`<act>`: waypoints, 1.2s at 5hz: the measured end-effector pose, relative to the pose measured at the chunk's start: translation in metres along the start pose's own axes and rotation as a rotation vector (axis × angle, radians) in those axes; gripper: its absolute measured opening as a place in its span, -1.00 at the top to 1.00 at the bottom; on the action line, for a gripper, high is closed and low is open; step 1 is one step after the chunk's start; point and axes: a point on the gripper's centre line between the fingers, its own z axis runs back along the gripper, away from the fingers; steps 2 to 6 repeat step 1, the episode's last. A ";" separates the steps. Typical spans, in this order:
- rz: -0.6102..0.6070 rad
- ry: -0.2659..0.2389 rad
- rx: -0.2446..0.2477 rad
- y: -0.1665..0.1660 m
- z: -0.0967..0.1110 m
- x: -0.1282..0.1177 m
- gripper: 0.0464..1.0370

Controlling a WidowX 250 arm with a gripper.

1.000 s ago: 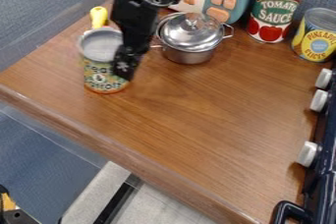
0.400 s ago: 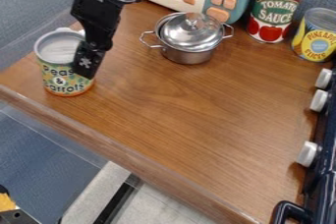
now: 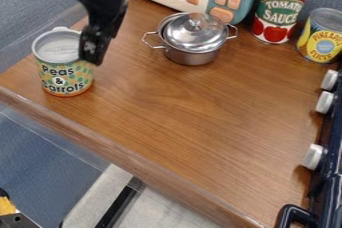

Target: Empuja el tarro al borde de la mesa

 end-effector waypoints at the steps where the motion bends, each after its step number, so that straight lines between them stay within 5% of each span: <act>1: -0.029 0.067 -0.096 -0.011 0.031 -0.010 -0.93; 6: -0.029 0.067 -0.096 -0.011 0.031 -0.010 -0.93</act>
